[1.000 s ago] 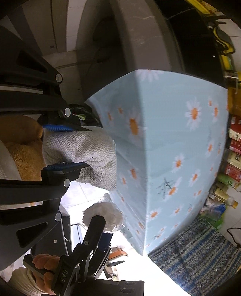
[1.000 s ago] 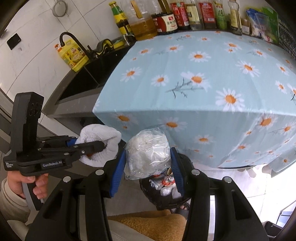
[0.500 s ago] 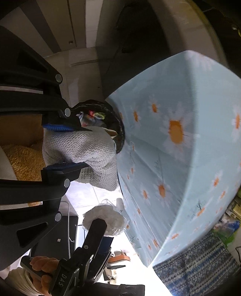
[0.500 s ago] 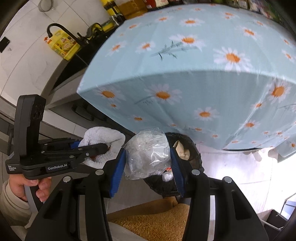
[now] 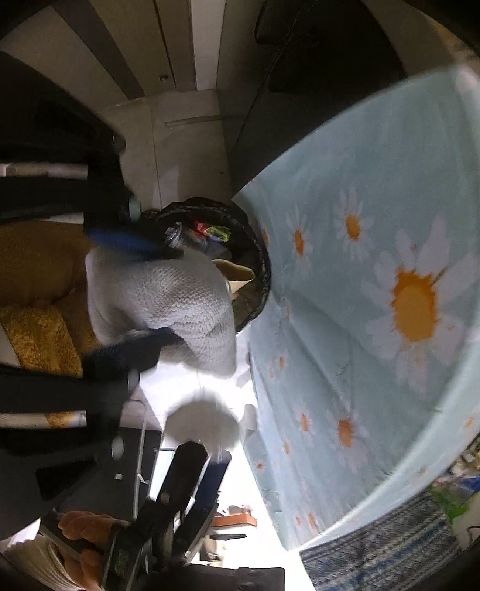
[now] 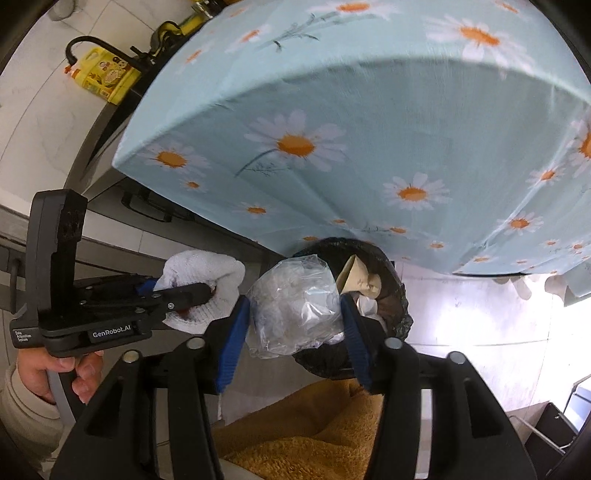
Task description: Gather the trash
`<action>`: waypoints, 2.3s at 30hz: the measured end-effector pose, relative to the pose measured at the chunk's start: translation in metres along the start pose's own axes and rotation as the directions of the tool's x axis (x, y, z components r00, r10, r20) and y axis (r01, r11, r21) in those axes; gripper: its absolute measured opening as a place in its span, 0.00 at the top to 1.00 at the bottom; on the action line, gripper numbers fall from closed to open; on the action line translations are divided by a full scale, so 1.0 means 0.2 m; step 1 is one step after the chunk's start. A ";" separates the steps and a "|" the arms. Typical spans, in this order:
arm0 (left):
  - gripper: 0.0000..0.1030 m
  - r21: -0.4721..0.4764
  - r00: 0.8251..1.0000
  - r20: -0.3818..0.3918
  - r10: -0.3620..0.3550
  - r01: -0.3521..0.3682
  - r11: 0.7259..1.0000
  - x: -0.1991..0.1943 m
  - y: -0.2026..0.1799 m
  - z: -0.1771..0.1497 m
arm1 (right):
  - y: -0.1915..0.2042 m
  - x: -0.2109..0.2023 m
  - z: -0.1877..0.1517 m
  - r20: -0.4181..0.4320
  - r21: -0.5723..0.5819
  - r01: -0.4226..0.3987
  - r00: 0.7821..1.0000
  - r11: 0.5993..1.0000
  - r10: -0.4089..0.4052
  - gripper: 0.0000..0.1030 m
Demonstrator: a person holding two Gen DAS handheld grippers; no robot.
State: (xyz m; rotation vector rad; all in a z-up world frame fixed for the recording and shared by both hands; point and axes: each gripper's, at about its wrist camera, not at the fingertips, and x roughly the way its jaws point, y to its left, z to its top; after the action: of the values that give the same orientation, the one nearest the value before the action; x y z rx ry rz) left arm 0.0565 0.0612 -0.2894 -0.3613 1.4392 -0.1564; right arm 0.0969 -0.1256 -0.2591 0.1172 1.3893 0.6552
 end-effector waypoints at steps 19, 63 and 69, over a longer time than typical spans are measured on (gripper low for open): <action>0.43 -0.030 0.996 0.090 0.000 0.003 1.000 -0.25 -0.14 -0.07 | -0.03 -0.34 -0.07 0.088 -0.016 0.067 0.994 0.998 -0.065 0.33; 0.07 0.120 0.831 0.553 0.061 -0.151 0.981 -1.38 -0.83 -0.17 | 0.18 -1.59 0.02 0.580 -0.166 0.216 0.810 0.962 -0.082 0.05; 0.07 0.111 0.837 0.542 0.078 -0.163 0.980 -1.37 -0.81 -0.17 | 0.18 -1.56 0.01 0.568 -0.171 0.204 0.820 0.964 -0.072 0.05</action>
State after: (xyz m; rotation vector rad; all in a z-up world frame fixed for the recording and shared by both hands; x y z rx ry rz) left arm 0.0054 -0.0077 0.0187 -0.1647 0.8809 -0.0537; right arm 0.0741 -0.2488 0.0294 0.0204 0.7395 0.5889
